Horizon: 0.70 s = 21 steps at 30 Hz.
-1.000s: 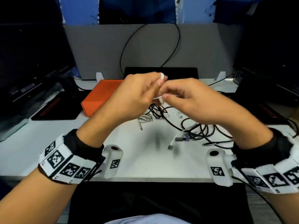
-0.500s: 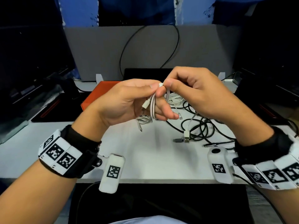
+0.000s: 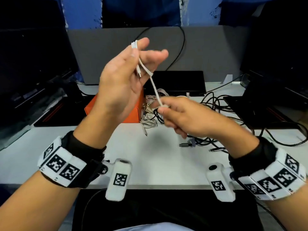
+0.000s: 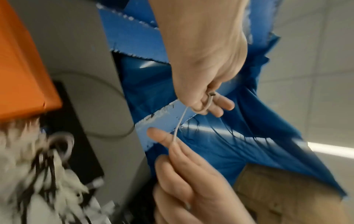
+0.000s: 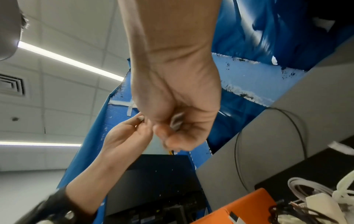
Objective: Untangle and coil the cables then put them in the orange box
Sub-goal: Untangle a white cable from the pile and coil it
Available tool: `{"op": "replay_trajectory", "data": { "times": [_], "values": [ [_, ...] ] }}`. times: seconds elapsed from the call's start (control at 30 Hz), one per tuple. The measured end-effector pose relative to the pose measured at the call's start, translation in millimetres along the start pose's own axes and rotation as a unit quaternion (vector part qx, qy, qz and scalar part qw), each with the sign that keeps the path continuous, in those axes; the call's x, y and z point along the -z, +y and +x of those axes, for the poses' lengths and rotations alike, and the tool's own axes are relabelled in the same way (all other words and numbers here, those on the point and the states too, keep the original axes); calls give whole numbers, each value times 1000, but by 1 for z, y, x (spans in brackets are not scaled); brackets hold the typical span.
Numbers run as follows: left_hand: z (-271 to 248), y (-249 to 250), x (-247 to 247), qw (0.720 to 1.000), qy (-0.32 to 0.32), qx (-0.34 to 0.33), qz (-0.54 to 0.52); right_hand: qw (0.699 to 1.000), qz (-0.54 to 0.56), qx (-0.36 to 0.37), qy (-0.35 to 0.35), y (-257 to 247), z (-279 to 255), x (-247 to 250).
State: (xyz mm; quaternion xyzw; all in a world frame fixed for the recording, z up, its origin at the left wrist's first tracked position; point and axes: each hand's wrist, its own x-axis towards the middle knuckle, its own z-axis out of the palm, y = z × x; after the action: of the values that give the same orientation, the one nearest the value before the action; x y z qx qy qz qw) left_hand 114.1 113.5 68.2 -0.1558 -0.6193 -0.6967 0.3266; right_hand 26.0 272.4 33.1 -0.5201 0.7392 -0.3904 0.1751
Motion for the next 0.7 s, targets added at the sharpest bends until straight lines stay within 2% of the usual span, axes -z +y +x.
{"op": "replay_trajectory", "data": {
  "times": [0.03,0.1,0.17,0.2,0.23,0.33,0.43,0.53,0.7],
  "values": [
    [-1,-2,1,987,-3,-42,154,999,-21,6,-27,-2,-1,-4],
    [-4,-7,5,911,-55,-90,398,995,-92,28,-13,-9,-3,-1],
    [-6,-8,9,836,-135,-74,526,983,-174,46,38,-16,-6,8],
    [-6,-6,10,814,-174,-48,552,975,-204,52,66,-18,-8,14],
    [-6,-3,11,809,-212,-10,548,967,-230,56,96,-19,-11,21],
    [-5,9,14,853,-295,87,423,949,-262,76,158,-24,-18,29],
    [-3,18,17,891,-294,129,320,949,-241,102,175,-29,-18,25],
    [-3,22,21,910,-297,157,245,956,-225,95,165,-31,-18,22],
    [-6,17,23,923,-292,216,127,960,-222,98,143,-29,-16,21]
  ]
}}
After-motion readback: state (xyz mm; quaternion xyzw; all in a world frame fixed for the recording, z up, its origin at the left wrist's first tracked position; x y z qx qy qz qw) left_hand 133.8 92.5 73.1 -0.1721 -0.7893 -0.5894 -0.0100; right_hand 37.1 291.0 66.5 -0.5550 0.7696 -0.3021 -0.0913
